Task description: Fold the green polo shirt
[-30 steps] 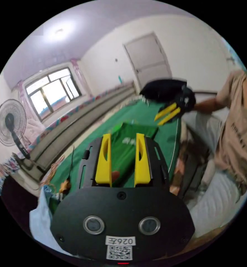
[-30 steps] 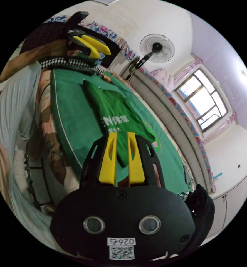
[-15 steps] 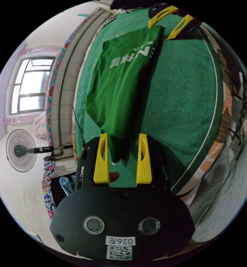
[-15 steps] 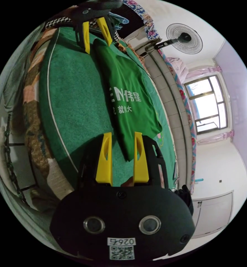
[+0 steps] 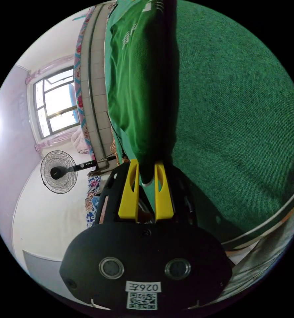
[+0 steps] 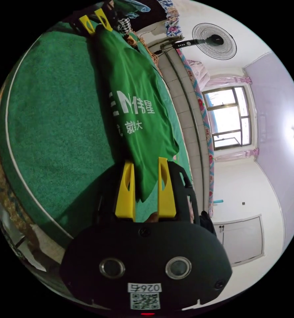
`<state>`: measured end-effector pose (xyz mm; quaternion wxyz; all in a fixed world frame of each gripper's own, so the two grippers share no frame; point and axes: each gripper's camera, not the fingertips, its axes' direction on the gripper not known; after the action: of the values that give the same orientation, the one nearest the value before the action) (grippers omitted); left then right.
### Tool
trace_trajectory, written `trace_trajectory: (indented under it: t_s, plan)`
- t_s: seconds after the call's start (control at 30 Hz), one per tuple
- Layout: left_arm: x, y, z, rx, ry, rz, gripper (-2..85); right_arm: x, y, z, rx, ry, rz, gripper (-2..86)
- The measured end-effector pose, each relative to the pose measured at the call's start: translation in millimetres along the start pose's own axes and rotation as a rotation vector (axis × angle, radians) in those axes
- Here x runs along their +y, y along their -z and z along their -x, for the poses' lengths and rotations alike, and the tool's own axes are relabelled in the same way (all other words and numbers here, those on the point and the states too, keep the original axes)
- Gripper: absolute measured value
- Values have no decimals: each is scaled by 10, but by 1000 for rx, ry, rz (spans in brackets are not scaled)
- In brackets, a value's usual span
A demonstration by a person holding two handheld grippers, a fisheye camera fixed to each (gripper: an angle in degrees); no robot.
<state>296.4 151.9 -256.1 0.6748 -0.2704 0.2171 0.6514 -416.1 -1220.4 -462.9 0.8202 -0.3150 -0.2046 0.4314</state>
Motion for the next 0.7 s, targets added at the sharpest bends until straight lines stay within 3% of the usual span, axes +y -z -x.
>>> trace_trajectory:
  t_s: [0.27, 0.53, 0.7]
  plan:
    - [-367, 30, -111, 30, 93, -17, 108, -73, 264, -88, -28, -29, 24, 42]
    - [-932, 41, -518, -47, -5, -9, 29, -150, 671, -333, -85, -53, 40, 17]
    - [-1191, 31, -598, -13, -2, 22, 7, -166, 993, -431, -8, -10, 39, -11]
